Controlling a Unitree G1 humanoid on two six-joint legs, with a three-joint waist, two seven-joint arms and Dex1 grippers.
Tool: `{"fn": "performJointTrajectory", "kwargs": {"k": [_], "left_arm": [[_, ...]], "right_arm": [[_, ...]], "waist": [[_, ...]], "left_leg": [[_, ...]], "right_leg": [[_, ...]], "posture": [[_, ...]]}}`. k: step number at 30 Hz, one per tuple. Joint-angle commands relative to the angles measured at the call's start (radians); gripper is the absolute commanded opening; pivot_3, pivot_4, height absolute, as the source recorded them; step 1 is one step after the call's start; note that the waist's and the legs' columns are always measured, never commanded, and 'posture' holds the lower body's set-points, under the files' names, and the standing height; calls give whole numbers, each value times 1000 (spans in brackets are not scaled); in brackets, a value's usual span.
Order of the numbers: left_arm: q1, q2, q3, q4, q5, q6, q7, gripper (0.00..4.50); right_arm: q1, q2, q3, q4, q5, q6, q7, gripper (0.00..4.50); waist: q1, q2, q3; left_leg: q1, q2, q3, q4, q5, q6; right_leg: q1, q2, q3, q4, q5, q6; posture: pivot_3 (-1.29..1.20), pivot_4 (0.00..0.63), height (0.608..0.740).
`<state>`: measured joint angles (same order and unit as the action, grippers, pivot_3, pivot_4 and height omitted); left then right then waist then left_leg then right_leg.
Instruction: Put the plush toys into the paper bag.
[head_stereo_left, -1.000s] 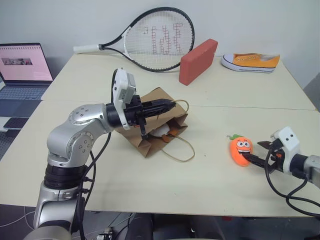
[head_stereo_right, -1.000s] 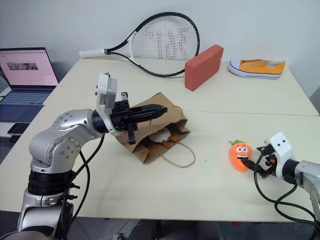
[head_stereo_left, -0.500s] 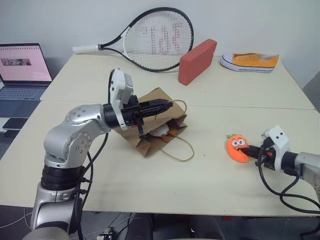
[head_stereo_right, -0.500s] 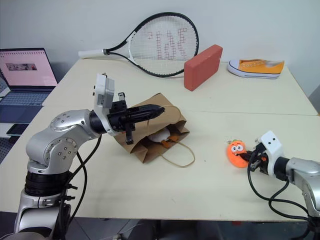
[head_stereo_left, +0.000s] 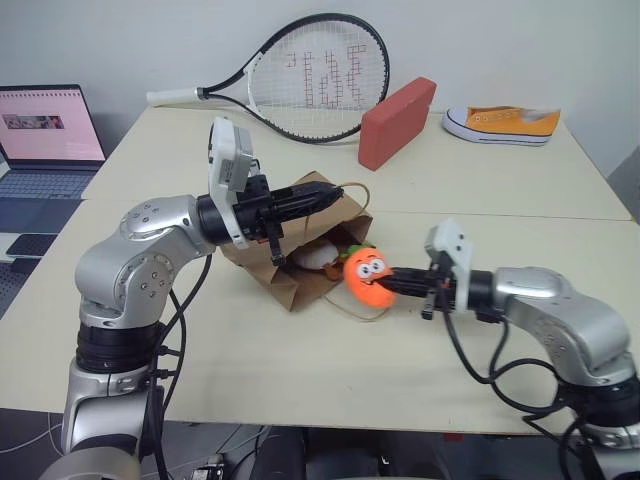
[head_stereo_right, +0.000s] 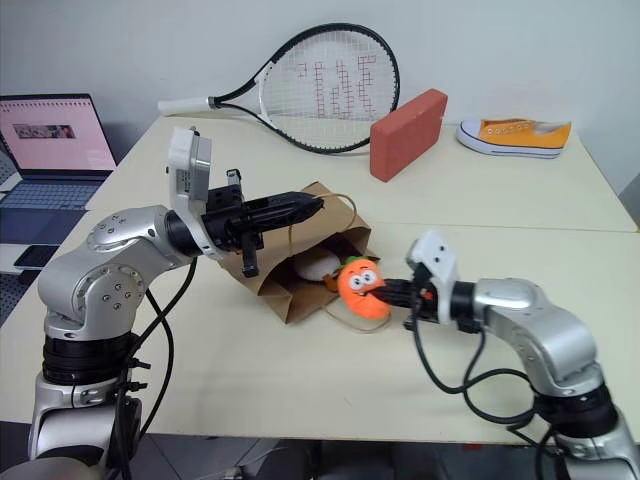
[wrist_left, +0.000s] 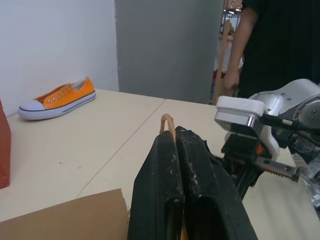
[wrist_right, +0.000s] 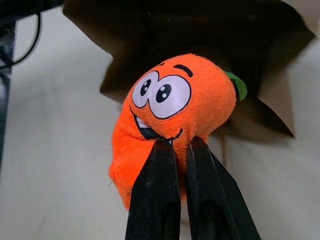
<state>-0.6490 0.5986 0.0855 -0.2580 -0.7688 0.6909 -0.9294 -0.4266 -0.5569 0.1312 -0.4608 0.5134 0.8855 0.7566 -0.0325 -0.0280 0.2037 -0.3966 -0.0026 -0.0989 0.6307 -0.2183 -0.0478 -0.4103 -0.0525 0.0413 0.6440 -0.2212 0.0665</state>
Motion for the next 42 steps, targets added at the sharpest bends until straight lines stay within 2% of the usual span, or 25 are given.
{"fn": "performJointTrajectory", "kwargs": {"k": [1,6,9,19,22,32,33,42], "left_arm": [[-31,11,29,-17,-24,2,0,0],[-35,9,29,-25,-42,10,10,0],[-27,10,27,-40,-55,20,10,0],[-16,4,20,-59,-69,32,25,0],[-15,1,20,-60,-70,33,34,0],[-18,4,26,-45,-60,23,47,0],[-18,5,26,-42,-58,20,47,0],[-14,6,20,-30,-34,0,45,0]], "right_arm": [[-52,60,51,30,-30,-18,-48,19],[-109,184,96,130,-71,-31,-124,19],[-147,272,85,202,-91,-36,-187,19],[-236,467,41,343,-120,-49,-325,19],[-240,490,40,353,-134,-67,-340,819],[-228,486,71,310,-170,-114,-334,4281],[-225,482,76,303,-173,-114,-329,4462],[-217,387,92,215,-159,-82,-262,4462]], "waist": [[0,0,0],[0,0,0],[-1,0,0],[-3,0,0],[-3,0,0],[-5,1,0],[-5,1,0],[-5,1,0]], "left_leg": [[0,0,0,0,0,0],[0,0,0,0,0,0],[0,0,0,0,0,0],[0,0,0,-1,0,0],[0,0,-1,-1,0,0],[-1,0,0,-1,0,0],[-1,0,0,-1,0,0],[-1,0,0,-1,0,0]], "right_leg": [[0,0,0,0,0,0],[-1,0,0,0,0,0],[-1,0,0,1,0,0],[-2,0,0,1,0,0],[-2,0,0,1,0,0],[-2,0,0,2,0,0],[-2,0,0,2,0,0],[-3,0,0,1,0,0]], "posture": [[0,150,740],[0,150,740],[0,150,740],[0,150,740],[0,150,740],[0,150,740],[0,150,740],[0,150,740]]}}
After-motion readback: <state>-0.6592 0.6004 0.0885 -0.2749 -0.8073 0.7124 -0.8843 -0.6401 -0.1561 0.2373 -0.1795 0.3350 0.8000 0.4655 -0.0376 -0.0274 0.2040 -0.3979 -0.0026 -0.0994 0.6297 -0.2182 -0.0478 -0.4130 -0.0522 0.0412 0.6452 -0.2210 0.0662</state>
